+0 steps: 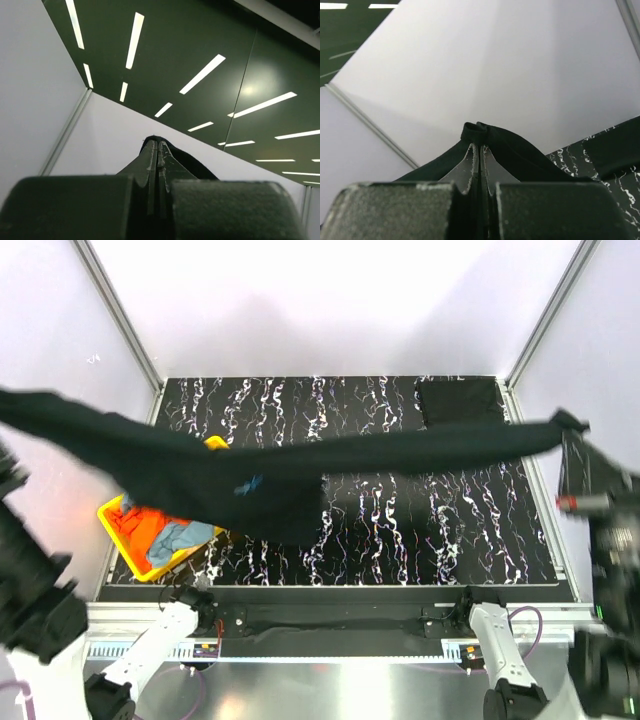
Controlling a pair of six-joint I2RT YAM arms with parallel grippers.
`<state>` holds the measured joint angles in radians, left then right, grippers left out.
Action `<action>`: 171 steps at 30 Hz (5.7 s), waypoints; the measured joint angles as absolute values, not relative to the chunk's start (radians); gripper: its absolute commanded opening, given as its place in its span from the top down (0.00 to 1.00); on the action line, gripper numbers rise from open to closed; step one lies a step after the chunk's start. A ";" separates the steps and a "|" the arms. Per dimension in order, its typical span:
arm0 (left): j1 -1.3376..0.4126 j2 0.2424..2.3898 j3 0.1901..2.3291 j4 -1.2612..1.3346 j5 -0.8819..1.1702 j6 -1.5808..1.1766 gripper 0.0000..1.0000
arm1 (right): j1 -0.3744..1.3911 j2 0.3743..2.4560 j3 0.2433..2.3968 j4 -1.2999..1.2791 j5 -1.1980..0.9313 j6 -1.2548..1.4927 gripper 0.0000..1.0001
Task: Fold and stack the t-shirts
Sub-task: Flatten the tshirt out, then fold the tshirt
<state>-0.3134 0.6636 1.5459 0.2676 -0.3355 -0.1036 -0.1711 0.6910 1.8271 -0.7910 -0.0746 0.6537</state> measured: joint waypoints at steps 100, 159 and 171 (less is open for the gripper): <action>-0.283 0.725 1.626 0.150 -0.229 -0.327 1.00 | -0.356 0.808 2.047 -0.780 0.026 0.670 1.00; -0.313 1.945 1.435 0.225 -0.168 -0.386 1.00 | -0.356 2.002 1.275 0.380 -0.117 0.640 1.00; -0.394 1.666 1.259 0.036 -0.195 -0.510 1.00 | -0.399 1.993 1.274 0.264 -0.123 0.645 1.00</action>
<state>-0.3939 1.6665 1.2587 0.0360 -0.1947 -0.5098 -0.3988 1.9930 1.2736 0.2638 -0.1230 0.6445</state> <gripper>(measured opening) 0.009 0.011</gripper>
